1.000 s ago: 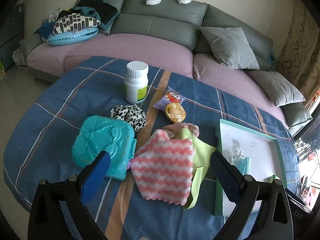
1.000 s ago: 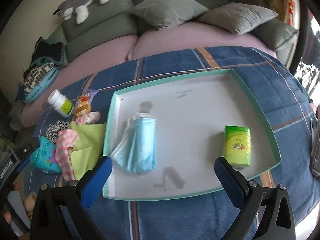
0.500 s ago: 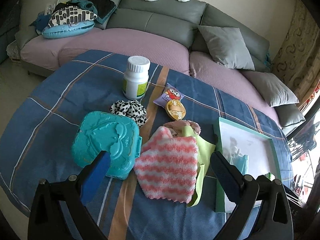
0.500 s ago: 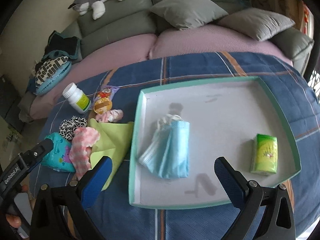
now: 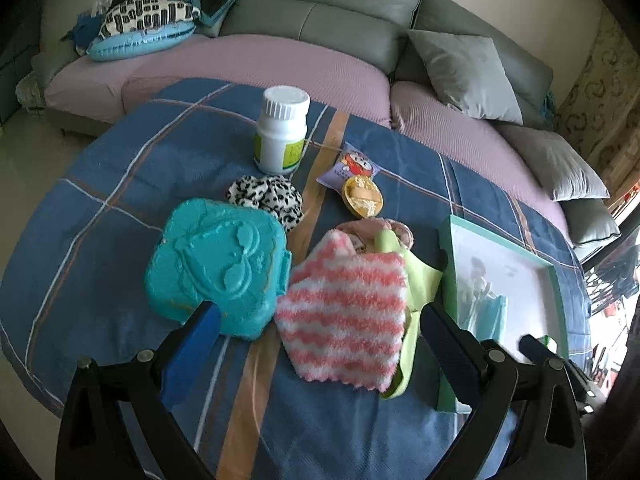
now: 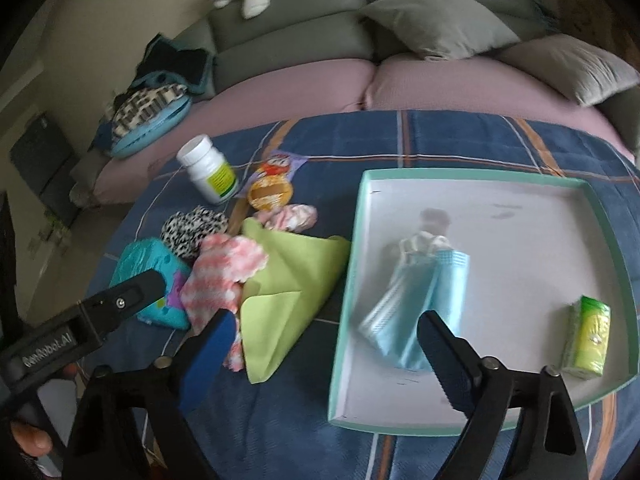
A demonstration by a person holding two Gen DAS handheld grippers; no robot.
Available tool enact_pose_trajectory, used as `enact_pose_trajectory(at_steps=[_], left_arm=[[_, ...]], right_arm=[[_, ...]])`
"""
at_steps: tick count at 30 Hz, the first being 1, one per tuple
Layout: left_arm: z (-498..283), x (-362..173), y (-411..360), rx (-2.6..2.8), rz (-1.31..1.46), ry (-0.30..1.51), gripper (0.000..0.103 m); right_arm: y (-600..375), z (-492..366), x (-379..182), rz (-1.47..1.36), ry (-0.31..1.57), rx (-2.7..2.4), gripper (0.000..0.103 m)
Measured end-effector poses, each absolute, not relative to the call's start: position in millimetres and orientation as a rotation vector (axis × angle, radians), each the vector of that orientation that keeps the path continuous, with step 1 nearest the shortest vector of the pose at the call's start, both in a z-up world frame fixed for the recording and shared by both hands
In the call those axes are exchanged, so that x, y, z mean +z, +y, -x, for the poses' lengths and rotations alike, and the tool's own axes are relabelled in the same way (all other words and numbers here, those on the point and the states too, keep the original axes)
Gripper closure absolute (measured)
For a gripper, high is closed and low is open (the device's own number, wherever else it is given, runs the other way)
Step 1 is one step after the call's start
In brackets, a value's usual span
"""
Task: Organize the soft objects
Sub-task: 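Grasp the pink-white striped cloth with the left tool while the right tool grasps the lime green cloth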
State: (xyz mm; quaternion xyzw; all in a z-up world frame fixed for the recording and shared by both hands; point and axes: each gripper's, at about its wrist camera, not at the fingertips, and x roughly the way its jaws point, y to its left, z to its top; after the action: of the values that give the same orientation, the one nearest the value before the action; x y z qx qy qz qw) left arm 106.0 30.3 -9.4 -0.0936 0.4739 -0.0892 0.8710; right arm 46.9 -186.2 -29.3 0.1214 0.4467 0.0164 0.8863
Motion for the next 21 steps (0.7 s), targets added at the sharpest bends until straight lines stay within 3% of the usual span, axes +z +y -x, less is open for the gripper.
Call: enact_pose_trajectory(at_steps=[11,13,18,20,21], left_arm=[[-108,-22,9,-0.197,0.185,1.072,0.005],[-110,-25,9,-0.198,0.204,1.09,0.011],[-114,-34,9,-0.199,0.232,1.123,0.012],[-118,-40,10,-0.202,0.264,1.142,0.02],[-119,-42,9,-0.199,0.266,1.149,0.028]], right_arm=[[-159,-52,-41,-0.199,0.958,0.137,0.038],[-156,-52,-42,-0.192,0.962,0.145,0.038],[-151,-57,-48,-0.198,0.976,0.175,0.047],[-149,-58,-51,-0.197,0.984,0.184,0.049],[-147,-60,-52,-0.194,0.989,0.188,0.052]])
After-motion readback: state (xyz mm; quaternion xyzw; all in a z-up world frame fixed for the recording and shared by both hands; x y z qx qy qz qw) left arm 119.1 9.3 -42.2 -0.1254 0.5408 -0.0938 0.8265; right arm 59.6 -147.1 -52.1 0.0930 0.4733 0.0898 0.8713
